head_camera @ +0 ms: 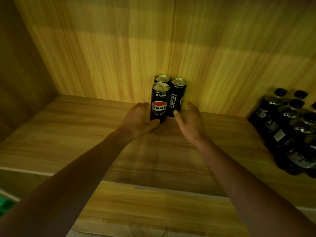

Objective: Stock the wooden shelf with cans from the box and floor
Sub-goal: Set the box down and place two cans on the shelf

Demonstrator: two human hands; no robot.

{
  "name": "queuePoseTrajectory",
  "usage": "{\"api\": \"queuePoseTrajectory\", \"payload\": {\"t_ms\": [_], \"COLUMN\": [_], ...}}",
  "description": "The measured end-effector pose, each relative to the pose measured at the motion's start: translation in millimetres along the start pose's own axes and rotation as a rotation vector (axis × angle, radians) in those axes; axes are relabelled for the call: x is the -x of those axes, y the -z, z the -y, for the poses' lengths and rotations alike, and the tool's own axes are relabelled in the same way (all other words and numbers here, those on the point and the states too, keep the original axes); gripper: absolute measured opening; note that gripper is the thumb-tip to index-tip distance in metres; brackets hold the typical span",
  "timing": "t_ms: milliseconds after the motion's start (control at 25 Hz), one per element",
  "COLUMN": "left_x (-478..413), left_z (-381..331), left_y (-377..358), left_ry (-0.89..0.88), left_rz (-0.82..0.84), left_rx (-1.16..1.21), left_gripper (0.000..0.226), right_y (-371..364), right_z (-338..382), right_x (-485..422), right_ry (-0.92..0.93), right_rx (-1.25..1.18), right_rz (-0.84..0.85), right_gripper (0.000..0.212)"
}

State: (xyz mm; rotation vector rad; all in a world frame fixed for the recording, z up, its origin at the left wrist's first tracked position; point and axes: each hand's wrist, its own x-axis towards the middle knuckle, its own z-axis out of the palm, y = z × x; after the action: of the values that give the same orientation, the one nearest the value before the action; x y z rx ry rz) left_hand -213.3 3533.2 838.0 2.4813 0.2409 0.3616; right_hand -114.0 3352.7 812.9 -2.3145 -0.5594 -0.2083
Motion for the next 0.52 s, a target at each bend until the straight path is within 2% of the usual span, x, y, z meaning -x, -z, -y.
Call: {"api": "queuePoseTrajectory", "payload": {"t_ms": [120, 280, 520], "left_x": [41.0, 99.8, 181.5], "left_z": [-11.2, -28.2, -52.1], "left_y": [15.9, 31.9, 62.4], "left_ry": [-0.080, -0.256, -0.338], "left_rz": [0.079, 0.108, 0.097], "left_rx": [-0.203, -0.502, -0.568], "left_gripper": [0.082, 0.068, 0.060], "right_y": [28.6, 63.9, 96.0], "right_z": [17.9, 52.6, 95.5], "right_x": [42.6, 114.0, 213.2], "right_ry": [0.049, 0.160, 0.181], "right_rx": [0.192, 0.427, 0.550], "right_rz": [0.079, 0.177, 0.220], "right_gripper": [0.068, 0.067, 0.066]}}
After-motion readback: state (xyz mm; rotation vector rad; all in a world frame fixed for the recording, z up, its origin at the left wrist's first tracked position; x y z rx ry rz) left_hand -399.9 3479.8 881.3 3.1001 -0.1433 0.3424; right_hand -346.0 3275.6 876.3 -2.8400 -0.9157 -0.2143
